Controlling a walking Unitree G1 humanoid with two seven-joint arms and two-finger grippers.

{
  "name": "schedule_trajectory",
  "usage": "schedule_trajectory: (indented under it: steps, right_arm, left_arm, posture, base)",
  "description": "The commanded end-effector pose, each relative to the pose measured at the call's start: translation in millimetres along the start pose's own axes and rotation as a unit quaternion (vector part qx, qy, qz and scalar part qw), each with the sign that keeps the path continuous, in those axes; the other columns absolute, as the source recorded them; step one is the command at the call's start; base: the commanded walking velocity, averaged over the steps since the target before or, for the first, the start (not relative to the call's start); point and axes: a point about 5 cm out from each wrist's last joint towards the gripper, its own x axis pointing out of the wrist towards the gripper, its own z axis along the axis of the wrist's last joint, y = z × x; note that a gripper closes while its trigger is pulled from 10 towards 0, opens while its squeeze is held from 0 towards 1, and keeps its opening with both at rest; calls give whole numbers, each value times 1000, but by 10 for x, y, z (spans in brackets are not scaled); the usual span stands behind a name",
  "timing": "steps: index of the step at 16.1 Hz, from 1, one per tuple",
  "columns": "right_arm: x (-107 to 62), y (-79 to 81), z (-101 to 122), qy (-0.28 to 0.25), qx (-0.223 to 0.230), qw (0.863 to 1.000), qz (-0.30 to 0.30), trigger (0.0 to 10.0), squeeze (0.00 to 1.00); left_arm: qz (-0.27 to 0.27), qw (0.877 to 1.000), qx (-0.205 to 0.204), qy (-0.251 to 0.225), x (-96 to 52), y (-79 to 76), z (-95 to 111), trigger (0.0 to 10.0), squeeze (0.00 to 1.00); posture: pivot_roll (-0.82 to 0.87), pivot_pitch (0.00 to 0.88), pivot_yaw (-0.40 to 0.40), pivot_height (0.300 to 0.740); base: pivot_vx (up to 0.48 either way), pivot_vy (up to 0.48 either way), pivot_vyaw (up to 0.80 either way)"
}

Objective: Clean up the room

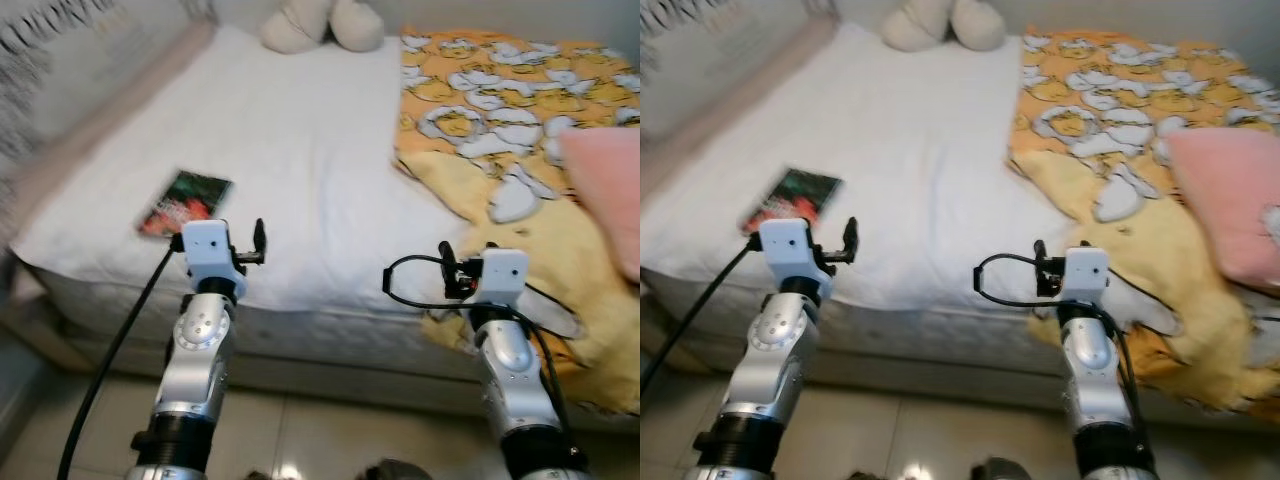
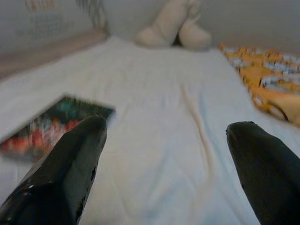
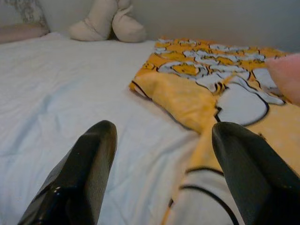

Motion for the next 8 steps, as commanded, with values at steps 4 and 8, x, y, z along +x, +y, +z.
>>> schedule_trajectory:
  steps: [4,8]
  right_arm:
    - [26,21,56,-10,-1,1000,7,10000,0]
    - [26,21,56,-10,-1,1000,7,10000,0]
  left_arm:
    - [2,1000,4,-9,23,10,51,10000,0]
    - [2,1000,4,-9,23,10,51,10000,0]
  posture:
    - [-137,0,68,719]
    - [-137,0,68,719]
  base:
    - [0,-461,0]
    - [0,-461,0]
